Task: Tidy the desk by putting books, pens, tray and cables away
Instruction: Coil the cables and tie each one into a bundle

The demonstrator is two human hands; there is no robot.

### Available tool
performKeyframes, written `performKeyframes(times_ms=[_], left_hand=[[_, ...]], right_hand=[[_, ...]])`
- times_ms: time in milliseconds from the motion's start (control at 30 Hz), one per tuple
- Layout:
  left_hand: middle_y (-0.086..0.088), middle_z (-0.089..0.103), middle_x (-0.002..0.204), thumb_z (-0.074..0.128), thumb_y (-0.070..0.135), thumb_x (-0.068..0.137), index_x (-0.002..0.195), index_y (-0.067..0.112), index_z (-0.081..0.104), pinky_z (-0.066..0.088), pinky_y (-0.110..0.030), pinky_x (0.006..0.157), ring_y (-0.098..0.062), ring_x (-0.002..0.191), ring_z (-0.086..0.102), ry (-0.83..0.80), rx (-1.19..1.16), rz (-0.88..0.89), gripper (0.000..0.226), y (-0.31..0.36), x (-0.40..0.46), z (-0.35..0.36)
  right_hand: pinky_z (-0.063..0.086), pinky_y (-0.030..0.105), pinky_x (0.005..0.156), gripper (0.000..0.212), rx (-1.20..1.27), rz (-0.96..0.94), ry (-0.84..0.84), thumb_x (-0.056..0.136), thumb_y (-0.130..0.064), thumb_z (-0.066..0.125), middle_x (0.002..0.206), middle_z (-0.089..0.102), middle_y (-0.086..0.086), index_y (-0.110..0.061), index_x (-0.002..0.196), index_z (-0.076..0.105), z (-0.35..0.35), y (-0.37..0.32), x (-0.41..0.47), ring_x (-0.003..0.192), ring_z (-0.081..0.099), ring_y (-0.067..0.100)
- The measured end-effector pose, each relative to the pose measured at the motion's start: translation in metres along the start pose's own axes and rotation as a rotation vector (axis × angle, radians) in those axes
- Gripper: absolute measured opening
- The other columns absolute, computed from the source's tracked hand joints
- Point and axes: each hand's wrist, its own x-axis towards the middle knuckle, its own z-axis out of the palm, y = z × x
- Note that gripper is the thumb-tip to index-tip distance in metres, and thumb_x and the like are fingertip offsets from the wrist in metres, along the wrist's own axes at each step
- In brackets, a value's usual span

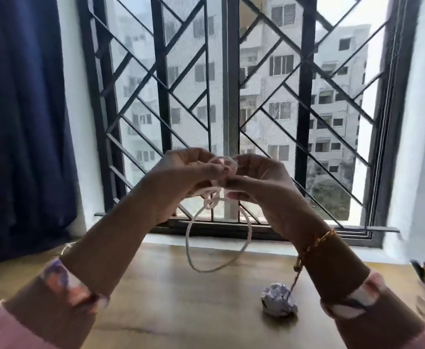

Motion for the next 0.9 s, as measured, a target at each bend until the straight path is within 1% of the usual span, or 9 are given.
performKeyframes(times_ms=[67,233,333,433,567,667,767,833,900], left_hand=[[-0.009,0.066,0.079,0.068,0.005,0.061,0.078,0.008,0.063,0.052,-0.020,0.064,-0.017,0.071,0.062,-0.103,-0.238,-0.040,0.017,-0.001,-0.001,-0.014],[-0.009,0.070,0.086,0.067,-0.003,0.061,0.088,0.009,0.070,0.055,-0.025,0.073,-0.019,0.080,0.066,-0.246,-0.260,0.056,0.029,-0.006,-0.009,-0.031],[-0.014,0.070,0.088,0.075,-0.010,0.063,0.093,0.002,0.068,0.057,-0.026,0.071,-0.019,0.080,0.067,-0.124,-0.135,0.160,0.033,-0.005,-0.021,-0.034],[-0.005,0.072,0.078,0.073,-0.012,0.058,0.085,0.006,0.068,0.057,-0.025,0.063,-0.015,0.070,0.068,0.035,-0.094,0.263,0.033,-0.002,-0.037,-0.039],[-0.010,0.071,0.080,0.076,-0.002,0.055,0.082,0.007,0.068,0.058,-0.035,0.063,-0.023,0.069,0.069,0.173,-0.089,0.342,0.029,0.010,-0.060,-0.053],[-0.015,0.071,0.081,0.078,0.007,0.050,0.074,0.009,0.069,0.058,-0.041,0.068,-0.030,0.072,0.070,0.227,-0.069,0.361,0.026,0.019,-0.076,-0.061],[-0.017,0.072,0.079,0.080,0.010,0.045,0.067,0.011,0.069,0.058,-0.041,0.069,-0.034,0.074,0.070,0.266,-0.122,0.336,0.024,0.027,-0.094,-0.063],[-0.012,0.073,0.075,0.076,0.009,0.045,0.071,0.004,0.067,0.057,-0.031,0.059,-0.027,0.068,0.071,0.247,-0.209,0.309,0.027,0.033,-0.106,-0.061],[-0.007,0.074,0.072,0.073,-0.001,0.052,0.072,0.003,0.064,0.056,-0.024,0.054,-0.020,0.063,0.071,0.236,-0.238,0.275,0.022,0.041,-0.118,-0.056]], right_hand=[[0.052,0.030,0.073,0.027,0.007,-0.016,0.008,0.063,-0.004,0.075,0.083,0.068,0.006,-0.004,0.088,0.066,0.006,-0.006,0.000,0.079,0.063,0.017],[0.054,0.022,0.064,0.026,0.060,0.001,-0.045,0.056,-0.005,0.074,0.074,0.070,0.003,-0.009,0.080,0.064,0.011,-0.016,-0.009,0.069,0.064,0.012],[0.050,0.021,0.063,0.025,0.008,0.025,-0.077,0.057,-0.010,0.074,0.073,0.067,0.004,-0.008,0.081,0.065,0.022,-0.025,-0.013,0.069,0.061,0.012],[0.051,0.020,0.061,0.021,-0.002,0.061,-0.177,0.066,-0.018,0.070,0.080,0.066,0.005,-0.008,0.084,0.066,0.037,-0.037,-0.014,0.073,0.060,0.015],[0.049,0.023,0.057,0.041,0.020,0.168,-0.268,0.077,-0.040,0.053,0.092,0.068,0.002,-0.006,0.097,0.067,0.060,-0.058,-0.015,0.064,0.058,0.014],[0.041,0.020,0.056,0.032,-0.126,0.152,-0.269,0.090,-0.026,0.050,0.086,0.063,-0.004,-0.004,0.108,0.064,0.070,-0.073,-0.019,0.061,0.048,0.007],[0.034,0.016,0.053,0.020,-0.382,0.072,-0.348,0.091,-0.003,0.052,0.071,0.052,-0.003,-0.017,0.093,0.066,0.078,-0.083,-0.032,0.058,0.040,0.004],[0.030,0.019,0.051,0.015,-0.452,0.043,-0.379,0.085,-0.007,0.061,0.068,0.046,0.006,-0.020,0.079,0.066,0.079,-0.085,-0.047,0.057,0.036,0.011],[0.027,0.023,0.052,0.008,-0.390,0.075,-0.284,0.081,-0.016,0.065,0.070,0.048,0.011,-0.009,0.083,0.069,0.075,-0.088,-0.064,0.058,0.035,0.018]])
